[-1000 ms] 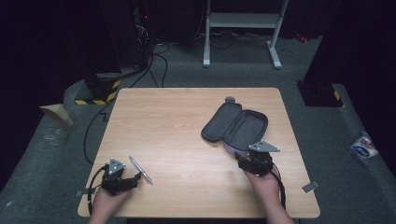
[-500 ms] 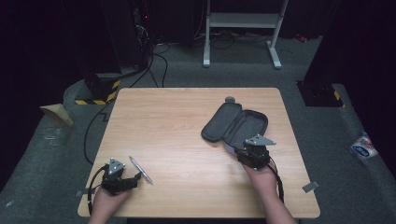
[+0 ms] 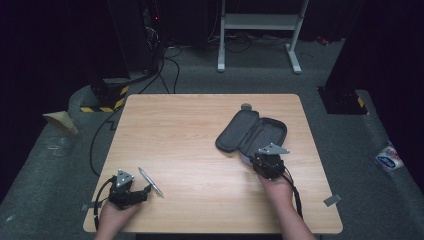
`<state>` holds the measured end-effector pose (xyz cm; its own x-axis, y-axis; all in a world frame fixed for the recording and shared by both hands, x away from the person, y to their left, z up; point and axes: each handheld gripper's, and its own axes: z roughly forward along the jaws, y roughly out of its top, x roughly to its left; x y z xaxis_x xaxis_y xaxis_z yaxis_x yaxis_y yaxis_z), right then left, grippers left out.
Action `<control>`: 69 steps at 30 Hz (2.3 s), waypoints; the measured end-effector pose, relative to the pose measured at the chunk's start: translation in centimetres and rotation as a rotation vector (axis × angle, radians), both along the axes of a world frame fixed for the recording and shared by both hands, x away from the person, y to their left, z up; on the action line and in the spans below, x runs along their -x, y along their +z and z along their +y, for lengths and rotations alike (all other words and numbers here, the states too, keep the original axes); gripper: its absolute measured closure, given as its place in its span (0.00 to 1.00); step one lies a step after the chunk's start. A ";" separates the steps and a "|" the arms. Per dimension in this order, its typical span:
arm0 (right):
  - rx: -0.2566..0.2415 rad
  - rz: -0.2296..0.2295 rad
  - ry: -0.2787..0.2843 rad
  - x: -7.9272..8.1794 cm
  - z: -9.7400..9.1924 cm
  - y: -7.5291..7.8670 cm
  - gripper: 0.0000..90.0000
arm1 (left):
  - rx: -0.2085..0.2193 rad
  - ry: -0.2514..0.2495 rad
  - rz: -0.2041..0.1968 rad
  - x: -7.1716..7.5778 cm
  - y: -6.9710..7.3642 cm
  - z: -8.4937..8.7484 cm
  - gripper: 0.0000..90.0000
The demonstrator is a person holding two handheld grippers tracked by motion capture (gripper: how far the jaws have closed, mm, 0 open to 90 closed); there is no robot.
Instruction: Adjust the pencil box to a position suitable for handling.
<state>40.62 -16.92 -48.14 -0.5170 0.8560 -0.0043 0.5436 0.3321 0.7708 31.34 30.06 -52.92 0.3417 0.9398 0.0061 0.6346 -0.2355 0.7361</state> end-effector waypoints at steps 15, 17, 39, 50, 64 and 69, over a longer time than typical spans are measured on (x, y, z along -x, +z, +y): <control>-0.003 -0.013 0.041 0.8 1.0 -0.2 0.94 | 0.000 0.000 0.000 0.0 0.0 0.0 0.19; -0.003 -0.017 0.049 0.9 1.2 -0.2 0.95 | 0.000 0.000 0.000 0.0 0.0 0.0 0.19; -0.023 -0.048 0.181 4.5 6.7 -0.9 0.97 | 0.001 -0.002 0.000 0.0 0.0 0.0 0.19; -0.045 -0.041 0.268 6.1 10.3 -0.9 0.96 | 0.002 -0.002 0.000 0.0 0.0 0.0 0.19; -0.066 -0.070 0.301 7.2 10.3 0.3 0.83 | 0.007 -0.009 -0.009 0.1 0.0 0.0 0.23; -0.060 -0.093 0.181 5.6 6.0 1.3 0.75 | 0.034 0.013 -0.009 0.4 0.3 0.1 0.41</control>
<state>35.06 -10.92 -46.88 -0.6622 0.7492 -0.0111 0.4048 0.3702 0.8361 30.90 30.16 -52.60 0.3293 0.9439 -0.0229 0.6305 -0.2018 0.7495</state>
